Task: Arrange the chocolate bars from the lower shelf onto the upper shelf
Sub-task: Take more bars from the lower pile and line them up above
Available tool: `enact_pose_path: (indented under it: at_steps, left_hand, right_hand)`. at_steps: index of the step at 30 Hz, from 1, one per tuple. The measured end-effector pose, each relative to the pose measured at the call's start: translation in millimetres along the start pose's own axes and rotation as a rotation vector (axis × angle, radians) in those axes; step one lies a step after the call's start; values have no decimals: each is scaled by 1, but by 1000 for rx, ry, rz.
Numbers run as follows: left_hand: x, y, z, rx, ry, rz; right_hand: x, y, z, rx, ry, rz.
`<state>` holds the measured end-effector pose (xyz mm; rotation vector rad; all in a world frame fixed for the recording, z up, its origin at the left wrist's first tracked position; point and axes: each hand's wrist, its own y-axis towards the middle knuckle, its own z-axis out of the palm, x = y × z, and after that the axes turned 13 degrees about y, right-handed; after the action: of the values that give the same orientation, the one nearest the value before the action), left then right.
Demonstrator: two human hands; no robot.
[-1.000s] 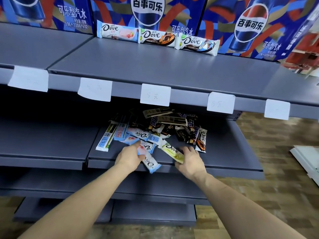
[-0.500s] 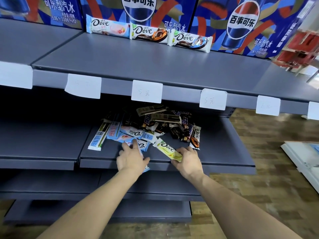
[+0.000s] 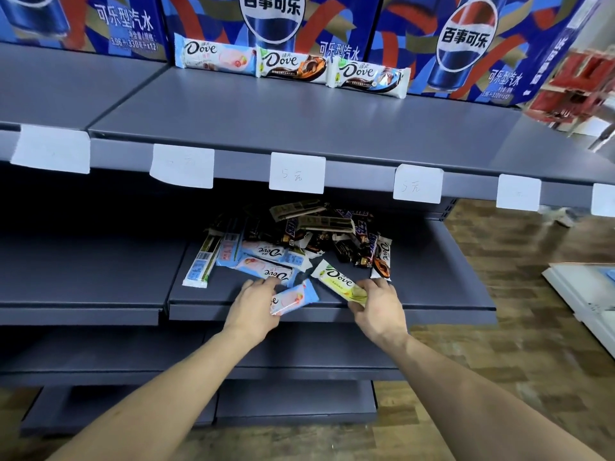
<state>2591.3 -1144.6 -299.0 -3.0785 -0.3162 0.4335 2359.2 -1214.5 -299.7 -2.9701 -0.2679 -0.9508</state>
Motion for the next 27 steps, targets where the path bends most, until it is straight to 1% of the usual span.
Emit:
enact_pose_path:
  at_steps: [4, 9, 14, 20, 27]
  left_hand:
    - [-1, -11, -4, -72, -1, 158]
    - [-8, -24, -12, -120, 6, 288]
    - [-19, -44, -25, -143, 8, 292]
    - [-43, -72, -54, -234, 36, 285]
    - [-83, -117, -80, -321, 74, 367]
  right_hand:
    - [2, -9, -8, -40, -1, -31]
    - [4, -22, -21, -73, -21, -88]
    - [7, -39, -43, -82, -7, -172]
    - [12, -62, -80, -131, 20, -267]
    - [8, -102, -140, -205, 5, -358]
